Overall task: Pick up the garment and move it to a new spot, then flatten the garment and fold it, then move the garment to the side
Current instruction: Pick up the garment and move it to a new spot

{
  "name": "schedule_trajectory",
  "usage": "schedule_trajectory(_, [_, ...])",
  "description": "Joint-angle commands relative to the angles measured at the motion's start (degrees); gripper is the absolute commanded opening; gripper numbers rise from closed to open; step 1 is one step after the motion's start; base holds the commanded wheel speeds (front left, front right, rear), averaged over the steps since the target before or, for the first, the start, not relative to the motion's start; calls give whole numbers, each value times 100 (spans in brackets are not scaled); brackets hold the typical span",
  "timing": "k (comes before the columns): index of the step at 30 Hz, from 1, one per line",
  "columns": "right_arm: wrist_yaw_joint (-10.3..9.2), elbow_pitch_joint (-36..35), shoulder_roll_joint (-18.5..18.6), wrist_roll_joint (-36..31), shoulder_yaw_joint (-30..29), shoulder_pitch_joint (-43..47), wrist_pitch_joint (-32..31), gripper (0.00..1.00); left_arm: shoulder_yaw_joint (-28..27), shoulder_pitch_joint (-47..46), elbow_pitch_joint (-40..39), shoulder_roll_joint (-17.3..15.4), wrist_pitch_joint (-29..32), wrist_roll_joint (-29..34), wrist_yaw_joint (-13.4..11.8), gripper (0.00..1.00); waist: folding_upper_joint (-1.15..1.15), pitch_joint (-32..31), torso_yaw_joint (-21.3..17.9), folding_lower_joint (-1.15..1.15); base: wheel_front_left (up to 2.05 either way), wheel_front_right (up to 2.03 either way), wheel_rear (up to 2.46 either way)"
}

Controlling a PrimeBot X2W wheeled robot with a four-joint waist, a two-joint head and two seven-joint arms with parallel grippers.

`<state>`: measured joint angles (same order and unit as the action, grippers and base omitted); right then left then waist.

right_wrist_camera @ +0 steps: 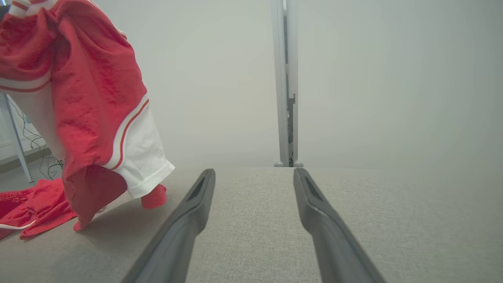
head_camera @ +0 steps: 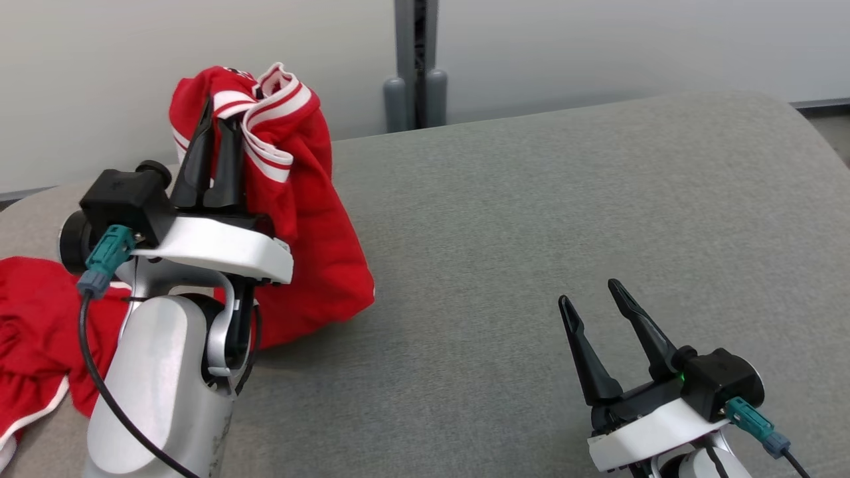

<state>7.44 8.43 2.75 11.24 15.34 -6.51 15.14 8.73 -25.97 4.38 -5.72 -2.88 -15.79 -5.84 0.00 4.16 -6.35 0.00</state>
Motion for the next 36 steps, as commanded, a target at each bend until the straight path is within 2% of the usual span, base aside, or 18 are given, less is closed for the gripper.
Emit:
schedule_trajectory(1, [9, -13, 30, 60, -17, -30, 10, 100, 24, 38, -29, 1, 30, 13, 5, 0, 0, 7, -358, 0, 0, 0, 0])
schedule_trajectory(9, [9, -73, 25, 112, -58, -129, 10, 100, 579, -480, 162, 163, -10, -11, 158, 0, 0, 288, -1113, 0, 0, 0, 0])
schedule_trajectory(17, [9, -140, 25, 200, -6, -236, 10, 100, 1075, -992, 745, 241, -122, -55, 167, 0, 0, 494, -1472, 0, 0, 0, 0])
schedule_trajectory(25, [9, -204, 26, 296, -32, -344, 10, 100, 1516, -1302, 1826, 264, -252, -4, 30, 0, 0, 833, -1609, 0, 0, 0, 0])
schedule_trajectory(36, [9, -257, 27, 380, 55, -539, 10, 100, 2104, -1534, 3234, 273, -437, -359, 101, 0, 0, 1269, -1568, 0, 0, 0, 0])
